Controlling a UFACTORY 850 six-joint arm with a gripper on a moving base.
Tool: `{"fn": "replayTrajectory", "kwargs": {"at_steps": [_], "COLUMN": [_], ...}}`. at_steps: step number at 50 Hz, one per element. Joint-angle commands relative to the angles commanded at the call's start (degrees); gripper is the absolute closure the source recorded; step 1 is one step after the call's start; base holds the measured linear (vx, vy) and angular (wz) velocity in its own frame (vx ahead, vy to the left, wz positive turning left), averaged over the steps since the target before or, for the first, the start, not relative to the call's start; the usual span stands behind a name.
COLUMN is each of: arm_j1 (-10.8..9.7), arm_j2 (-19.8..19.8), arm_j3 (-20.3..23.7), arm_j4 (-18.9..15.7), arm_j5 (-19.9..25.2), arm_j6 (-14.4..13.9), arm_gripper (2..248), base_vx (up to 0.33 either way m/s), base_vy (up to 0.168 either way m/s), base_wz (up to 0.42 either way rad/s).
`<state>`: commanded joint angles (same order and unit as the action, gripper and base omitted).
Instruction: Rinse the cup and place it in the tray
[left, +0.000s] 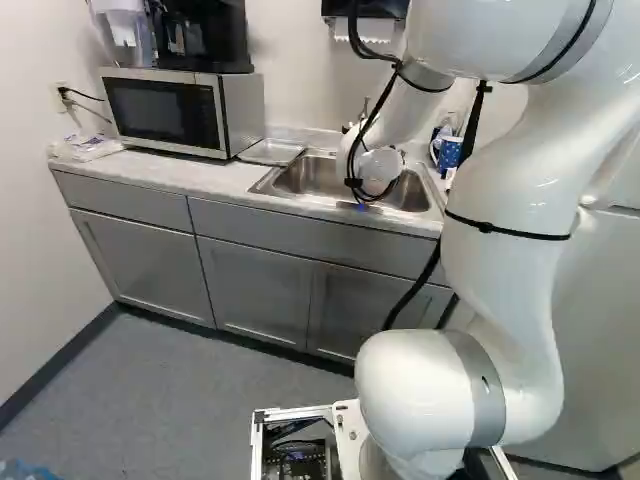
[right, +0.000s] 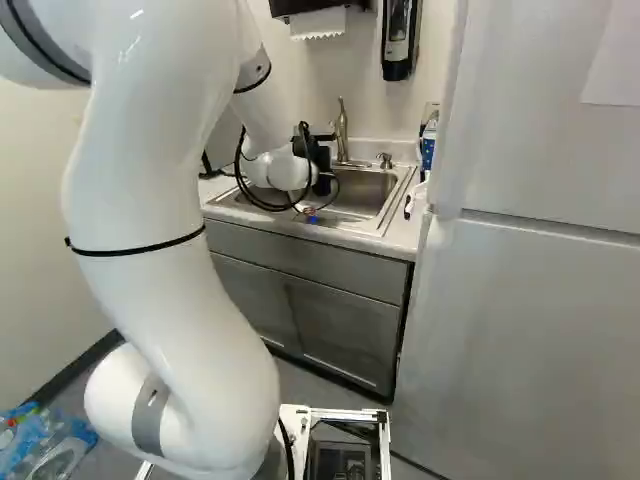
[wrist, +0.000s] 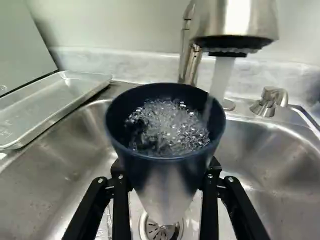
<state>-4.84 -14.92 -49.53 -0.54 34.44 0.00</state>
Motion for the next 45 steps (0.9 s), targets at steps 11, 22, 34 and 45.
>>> {"fn": "replayTrajectory", "kwargs": {"at_steps": [11,22,34,45], "arm_j1": [1.77,3.56,5.5,7.27], "arm_j2": [0.2,0.19,0.89,1.83], "arm_j3": [0.23,0.22,0.02,-0.34], "arm_j4": [0.0,0.0,0.0,0.0], "arm_j5": [0.0,0.0,0.0,0.0], "arm_j6": [0.0,0.0,0.0,0.0], "arm_gripper": [126,126,126,126], "base_vx": [0.0,0.0,0.0,0.0], "base_vy": [0.0,0.0,0.0,0.0], "base_wz": [0.0,0.0,0.0,0.0]}}
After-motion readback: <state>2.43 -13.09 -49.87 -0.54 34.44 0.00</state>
